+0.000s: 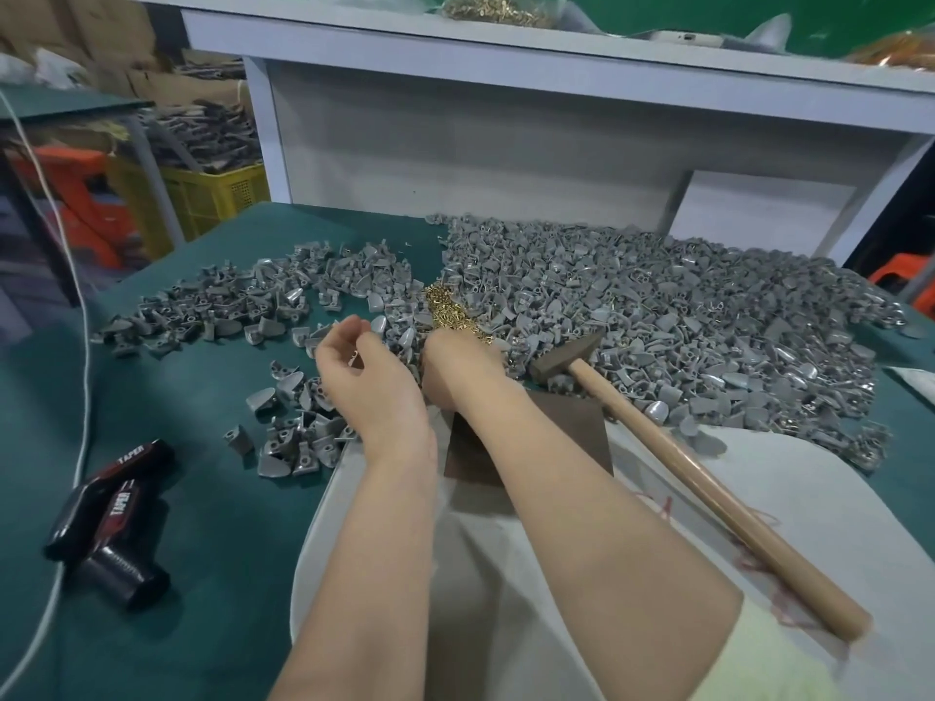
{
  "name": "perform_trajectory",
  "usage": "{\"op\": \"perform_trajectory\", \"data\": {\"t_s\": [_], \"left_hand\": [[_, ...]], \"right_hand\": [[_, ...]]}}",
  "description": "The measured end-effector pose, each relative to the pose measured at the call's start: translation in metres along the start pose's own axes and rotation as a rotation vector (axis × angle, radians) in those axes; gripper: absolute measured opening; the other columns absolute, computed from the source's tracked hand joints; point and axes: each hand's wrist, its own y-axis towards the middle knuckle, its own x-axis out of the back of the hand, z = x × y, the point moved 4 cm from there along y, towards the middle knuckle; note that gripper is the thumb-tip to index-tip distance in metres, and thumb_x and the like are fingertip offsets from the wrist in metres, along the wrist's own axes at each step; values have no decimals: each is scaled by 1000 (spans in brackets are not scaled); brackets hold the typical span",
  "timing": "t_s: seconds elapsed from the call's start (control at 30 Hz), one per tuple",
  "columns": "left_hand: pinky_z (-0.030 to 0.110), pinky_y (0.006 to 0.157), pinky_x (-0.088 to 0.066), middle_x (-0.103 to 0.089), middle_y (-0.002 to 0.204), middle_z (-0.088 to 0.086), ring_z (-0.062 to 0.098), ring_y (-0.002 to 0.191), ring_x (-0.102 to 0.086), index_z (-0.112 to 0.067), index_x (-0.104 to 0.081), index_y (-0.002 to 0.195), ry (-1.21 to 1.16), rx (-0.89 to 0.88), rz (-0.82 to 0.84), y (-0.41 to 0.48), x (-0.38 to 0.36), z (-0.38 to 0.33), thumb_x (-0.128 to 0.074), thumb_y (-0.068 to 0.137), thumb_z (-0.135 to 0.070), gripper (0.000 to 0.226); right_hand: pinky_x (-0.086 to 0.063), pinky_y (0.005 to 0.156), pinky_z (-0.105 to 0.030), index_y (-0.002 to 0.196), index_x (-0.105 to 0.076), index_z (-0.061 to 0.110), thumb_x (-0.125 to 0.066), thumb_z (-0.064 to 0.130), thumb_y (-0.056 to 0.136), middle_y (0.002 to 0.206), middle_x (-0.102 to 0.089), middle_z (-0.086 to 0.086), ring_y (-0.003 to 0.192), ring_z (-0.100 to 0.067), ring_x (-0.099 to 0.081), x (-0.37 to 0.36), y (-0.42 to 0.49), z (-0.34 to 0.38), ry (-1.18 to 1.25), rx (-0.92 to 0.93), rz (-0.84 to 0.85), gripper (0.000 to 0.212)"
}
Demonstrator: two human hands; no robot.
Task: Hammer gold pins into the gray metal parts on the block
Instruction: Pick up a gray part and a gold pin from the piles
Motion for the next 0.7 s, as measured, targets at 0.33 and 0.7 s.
{"op": "perform_trajectory", "data": {"t_s": [0.33, 0.7], "left_hand": [[20, 80, -44, -60, 102, -8, 10, 93, -58, -29, -57, 101, 274, -200, 297, -11, -16, -4, -50, 92, -9, 22], [23, 89, -51, -69, 103, 2, 12, 95, -65, -17, -65, 103, 335, -178, 554, -20, -27, -1, -56, 93, -8, 15]], "right_hand": [[-43, 79, -26, 96, -62, 14, -50, 12, 92, 92, -60, 3, 85, -16, -55, 32, -20, -28, 461, 75, -311, 12], [-58, 76, -27, 84, -64, 17, -56, 3, 91, 89, -67, -8, 75, -12, -66, 49, -54, -65, 1196, 119, -296, 18]]}}
